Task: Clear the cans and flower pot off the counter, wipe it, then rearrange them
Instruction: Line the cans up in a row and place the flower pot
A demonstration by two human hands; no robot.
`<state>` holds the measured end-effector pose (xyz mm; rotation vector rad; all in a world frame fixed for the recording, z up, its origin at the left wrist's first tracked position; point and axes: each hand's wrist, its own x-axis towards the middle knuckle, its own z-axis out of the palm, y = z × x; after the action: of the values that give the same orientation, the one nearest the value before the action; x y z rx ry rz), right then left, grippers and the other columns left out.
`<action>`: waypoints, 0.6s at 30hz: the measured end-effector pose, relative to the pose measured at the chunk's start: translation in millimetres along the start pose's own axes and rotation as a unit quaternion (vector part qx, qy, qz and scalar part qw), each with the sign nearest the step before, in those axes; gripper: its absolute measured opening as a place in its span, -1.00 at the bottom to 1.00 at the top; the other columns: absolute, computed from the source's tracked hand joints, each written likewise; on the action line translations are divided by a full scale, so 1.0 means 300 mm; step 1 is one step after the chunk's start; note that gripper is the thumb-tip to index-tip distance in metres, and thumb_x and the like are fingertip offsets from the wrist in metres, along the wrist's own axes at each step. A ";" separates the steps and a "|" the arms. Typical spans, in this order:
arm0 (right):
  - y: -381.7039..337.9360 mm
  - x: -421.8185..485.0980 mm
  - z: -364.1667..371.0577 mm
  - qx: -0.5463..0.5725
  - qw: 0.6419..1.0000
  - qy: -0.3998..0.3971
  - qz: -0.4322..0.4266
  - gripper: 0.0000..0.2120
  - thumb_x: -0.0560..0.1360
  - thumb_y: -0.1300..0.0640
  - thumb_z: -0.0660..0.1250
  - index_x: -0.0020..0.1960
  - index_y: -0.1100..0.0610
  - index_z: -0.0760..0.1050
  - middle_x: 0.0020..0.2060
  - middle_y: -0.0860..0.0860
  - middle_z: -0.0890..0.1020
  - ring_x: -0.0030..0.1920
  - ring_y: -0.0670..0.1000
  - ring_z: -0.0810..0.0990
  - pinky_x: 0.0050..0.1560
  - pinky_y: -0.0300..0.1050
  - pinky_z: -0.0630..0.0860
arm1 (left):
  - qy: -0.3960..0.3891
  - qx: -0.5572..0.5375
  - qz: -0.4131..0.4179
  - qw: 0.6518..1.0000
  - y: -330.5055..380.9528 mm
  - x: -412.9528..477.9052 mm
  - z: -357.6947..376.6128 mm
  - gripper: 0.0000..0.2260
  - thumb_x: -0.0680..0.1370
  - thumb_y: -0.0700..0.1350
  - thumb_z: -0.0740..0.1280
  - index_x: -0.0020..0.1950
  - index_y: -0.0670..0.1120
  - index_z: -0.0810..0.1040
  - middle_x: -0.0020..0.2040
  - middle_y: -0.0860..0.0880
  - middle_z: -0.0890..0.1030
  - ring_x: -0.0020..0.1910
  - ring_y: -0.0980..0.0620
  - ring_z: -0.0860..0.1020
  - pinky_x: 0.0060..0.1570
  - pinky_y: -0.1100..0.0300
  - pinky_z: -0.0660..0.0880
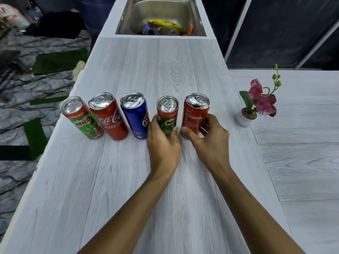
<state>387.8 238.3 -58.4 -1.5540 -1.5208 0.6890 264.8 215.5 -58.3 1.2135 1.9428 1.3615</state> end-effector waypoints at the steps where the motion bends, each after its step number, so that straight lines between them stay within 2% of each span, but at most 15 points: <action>1: -0.002 0.000 -0.001 -0.001 1.000 -0.002 -0.001 -0.42 0.40 -0.12 0.58 0.33 0.03 0.49 -0.03 -0.33 0.54 -0.07 -0.41 0.54 -0.03 -0.49 0.44 | -0.001 0.000 0.000 1.000 -0.001 0.000 0.001 -0.46 0.58 -0.10 0.45 0.51 -0.15 0.36 0.34 -0.10 0.54 0.25 -0.08 0.58 0.20 -0.05 0.57; 3: -0.006 -0.001 -0.002 -0.005 1.000 -0.003 -0.002 -0.41 0.40 -0.12 0.58 0.33 0.04 0.49 0.00 -0.29 0.56 -0.06 -0.37 0.55 -0.02 -0.48 0.44 | -0.001 0.001 -0.001 1.000 -0.001 -0.002 0.002 -0.44 0.58 -0.09 0.44 0.53 -0.14 0.33 0.37 -0.10 0.53 0.28 -0.08 0.57 0.22 -0.04 0.57; 6: -0.013 -0.006 -0.004 -0.014 1.000 -0.004 -0.003 -0.40 0.40 -0.16 0.57 0.34 0.04 0.48 0.02 -0.27 0.57 -0.06 -0.41 0.52 -0.05 -0.54 0.41 | -0.001 -0.002 -0.007 1.000 0.001 -0.010 0.004 -0.39 0.58 -0.05 0.44 0.57 -0.12 0.28 0.43 -0.07 0.50 0.36 -0.03 0.53 0.27 -0.02 0.55; 8: -0.013 -0.013 -0.007 -0.014 1.000 -0.006 -0.001 -0.36 0.39 -0.19 0.56 0.36 0.03 0.47 0.07 -0.23 0.61 -0.01 -0.35 0.56 0.00 -0.53 0.42 | -0.008 -0.008 -0.011 1.000 0.000 -0.021 0.005 -0.36 0.59 -0.04 0.43 0.60 -0.09 0.24 0.47 -0.05 0.47 0.40 -0.01 0.49 0.31 -0.02 0.53; 9: -0.011 -0.017 -0.010 -0.015 1.000 -0.007 0.001 -0.33 0.40 -0.21 0.55 0.39 0.04 0.45 0.14 -0.18 0.63 0.07 -0.28 0.58 0.07 -0.47 0.45 | -0.010 -0.010 -0.014 1.000 -0.002 -0.031 0.006 -0.35 0.59 -0.03 0.42 0.61 -0.08 0.21 0.49 -0.04 0.44 0.43 0.00 0.47 0.34 0.00 0.50; 11: -0.006 -0.029 -0.020 -0.029 1.000 -0.012 0.004 -0.26 0.41 -0.23 0.53 0.45 0.07 0.40 0.28 -0.05 0.61 0.26 -0.10 0.57 0.22 -0.20 0.54 | -0.007 -0.005 -0.021 1.000 -0.006 -0.057 0.006 -0.31 0.60 0.00 0.41 0.64 -0.05 0.16 0.55 -0.01 0.38 0.50 0.04 0.38 0.42 0.10 0.41; 13: 0.001 -0.043 -0.034 -0.046 0.999 -0.017 0.010 -0.21 0.43 -0.26 0.50 0.51 0.09 0.35 0.37 0.01 0.56 0.36 0.00 0.53 0.32 -0.02 0.53 | -0.002 -0.003 -0.031 1.000 -0.012 -0.090 0.005 -0.29 0.60 0.03 0.40 0.65 -0.03 0.12 0.59 0.02 0.30 0.55 0.08 0.30 0.40 0.24 0.30; 16: 0.014 -0.069 -0.065 -0.063 0.998 -0.011 0.012 -0.24 0.46 -0.28 0.45 0.51 0.07 0.35 0.40 0.01 0.54 0.38 0.02 0.51 0.29 -0.12 0.45 | -0.006 0.005 -0.035 0.999 -0.025 -0.140 -0.001 -0.30 0.61 0.02 0.40 0.65 0.01 0.12 0.61 0.06 0.27 0.56 0.10 0.25 0.33 0.38 0.20; 18: 0.026 -0.088 -0.090 -0.085 0.996 -0.013 0.011 -0.28 0.49 -0.28 0.41 0.51 0.04 0.36 0.42 -0.02 0.52 0.40 0.02 0.49 0.26 -0.16 0.38 | -0.013 0.025 -0.024 0.999 -0.032 -0.170 -0.013 -0.33 0.61 0.03 0.39 0.64 0.03 0.14 0.62 0.09 0.26 0.57 0.11 0.24 0.33 0.39 0.18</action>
<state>411.7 208.3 -55.7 -1.6962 -1.6185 0.6068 283.4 168.6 -70.7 1.1933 1.9854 1.2736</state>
